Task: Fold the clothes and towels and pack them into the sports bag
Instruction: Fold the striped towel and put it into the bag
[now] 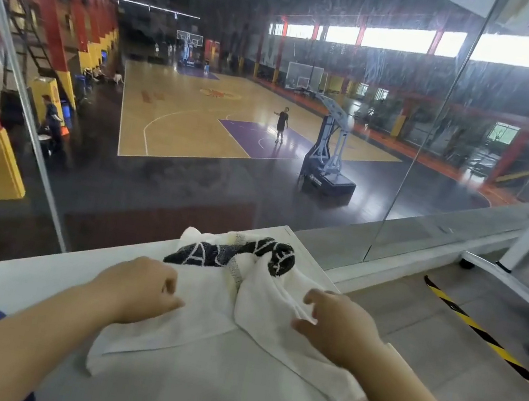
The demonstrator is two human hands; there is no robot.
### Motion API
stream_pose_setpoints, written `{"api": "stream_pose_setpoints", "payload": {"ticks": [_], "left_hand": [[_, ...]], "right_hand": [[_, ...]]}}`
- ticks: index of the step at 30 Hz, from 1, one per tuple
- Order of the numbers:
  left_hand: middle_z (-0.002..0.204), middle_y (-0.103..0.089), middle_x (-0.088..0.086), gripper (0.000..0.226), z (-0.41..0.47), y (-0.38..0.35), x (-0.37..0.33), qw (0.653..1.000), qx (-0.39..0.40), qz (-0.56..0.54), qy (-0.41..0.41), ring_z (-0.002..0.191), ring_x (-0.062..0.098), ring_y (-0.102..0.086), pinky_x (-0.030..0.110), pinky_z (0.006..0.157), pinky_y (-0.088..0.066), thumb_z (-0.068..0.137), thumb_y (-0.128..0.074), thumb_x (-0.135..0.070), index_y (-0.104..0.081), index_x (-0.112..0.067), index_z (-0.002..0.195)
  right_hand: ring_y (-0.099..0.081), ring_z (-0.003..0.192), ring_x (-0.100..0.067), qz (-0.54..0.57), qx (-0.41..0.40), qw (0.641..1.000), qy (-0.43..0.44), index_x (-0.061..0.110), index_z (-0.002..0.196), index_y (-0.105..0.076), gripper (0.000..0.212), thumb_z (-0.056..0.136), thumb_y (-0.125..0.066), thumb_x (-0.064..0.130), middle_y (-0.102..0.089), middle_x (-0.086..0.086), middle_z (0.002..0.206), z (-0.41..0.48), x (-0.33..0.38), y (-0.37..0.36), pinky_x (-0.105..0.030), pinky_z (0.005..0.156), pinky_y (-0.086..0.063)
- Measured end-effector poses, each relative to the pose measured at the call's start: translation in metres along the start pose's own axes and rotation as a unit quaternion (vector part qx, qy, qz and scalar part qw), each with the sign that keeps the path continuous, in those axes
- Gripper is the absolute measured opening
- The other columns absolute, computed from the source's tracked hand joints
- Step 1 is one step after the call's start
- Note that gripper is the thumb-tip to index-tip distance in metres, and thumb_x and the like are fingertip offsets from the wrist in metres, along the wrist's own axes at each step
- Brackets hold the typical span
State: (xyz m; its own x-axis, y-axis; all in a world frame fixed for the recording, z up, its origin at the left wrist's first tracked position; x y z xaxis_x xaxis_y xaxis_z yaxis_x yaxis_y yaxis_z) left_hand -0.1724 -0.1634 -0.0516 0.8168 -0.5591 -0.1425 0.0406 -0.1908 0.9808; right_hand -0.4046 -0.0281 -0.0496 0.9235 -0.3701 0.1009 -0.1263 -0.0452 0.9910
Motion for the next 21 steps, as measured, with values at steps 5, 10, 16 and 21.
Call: {"api": "stream_pose_setpoints", "payload": {"ticks": [5, 10, 16, 21], "left_hand": [[0.145, -0.041, -0.007, 0.043, 0.015, -0.023, -0.051, 0.992, -0.031, -0.038, -0.115, 0.133, 0.013, -0.037, 0.026, 0.108, -0.030, 0.096, -0.045, -0.029, -0.040, -0.026, 0.139], [0.155, -0.023, -0.015, 0.043, 0.018, -0.088, -0.049, 0.987, 0.109, 0.010, -0.116, 0.140, 0.011, -0.026, 0.030, 0.112, -0.027, 0.099, -0.033, -0.040, -0.036, -0.034, 0.142], [0.128, -0.057, -0.008, 0.038, 0.016, -0.064, 0.005, 0.986, 0.056, 0.155, -0.032, 0.118, 0.021, -0.044, 0.036, 0.092, -0.041, 0.097, -0.028, -0.041, -0.058, -0.023, 0.113], [0.121, -0.059, 0.000, 0.037, 0.005, -0.049, 0.035, 0.958, 0.076, 0.269, 0.057, 0.117, 0.026, -0.034, 0.040, 0.092, -0.030, 0.096, -0.027, -0.023, -0.059, -0.025, 0.114]], "right_hand": [[-0.039, 0.131, -0.024, 0.053, 0.025, 0.985, 0.165, 0.024, 0.147, -0.026, 0.055, 0.097, -0.043, 0.035, -0.036, 0.004, 0.149, -0.005, 0.077, -0.037, -0.035, 0.104, -0.035], [-0.042, 0.126, -0.027, -0.012, 0.053, 0.987, 0.149, 0.020, 0.140, -0.034, 0.044, 0.099, -0.033, 0.036, -0.051, -0.003, 0.135, 0.004, 0.059, -0.076, -0.036, 0.098, -0.038], [-0.056, 0.090, -0.020, -0.028, 0.085, 0.985, 0.147, 0.022, 0.085, -0.060, 0.024, 0.094, -0.039, 0.022, -0.054, 0.007, 0.088, -0.016, 0.029, -0.066, -0.034, 0.074, -0.048], [-0.055, 0.074, -0.022, 0.019, 0.162, 0.972, 0.171, 0.022, 0.064, -0.057, 0.028, 0.085, -0.046, 0.038, -0.057, 0.007, 0.072, -0.048, 0.051, -0.060, -0.043, 0.073, -0.052]]}}
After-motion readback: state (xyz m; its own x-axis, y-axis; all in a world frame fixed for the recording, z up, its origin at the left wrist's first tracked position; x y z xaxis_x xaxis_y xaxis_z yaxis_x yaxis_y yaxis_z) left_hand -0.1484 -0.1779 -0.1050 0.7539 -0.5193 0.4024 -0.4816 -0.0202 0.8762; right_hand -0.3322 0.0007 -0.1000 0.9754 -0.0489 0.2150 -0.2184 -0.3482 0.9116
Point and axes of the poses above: each hand's wrist, its own z-axis towards the middle knuckle, its own y-axis out of the back of the hand, x = y × z, the point moved 10 cm from there along z, towards the middle knuckle
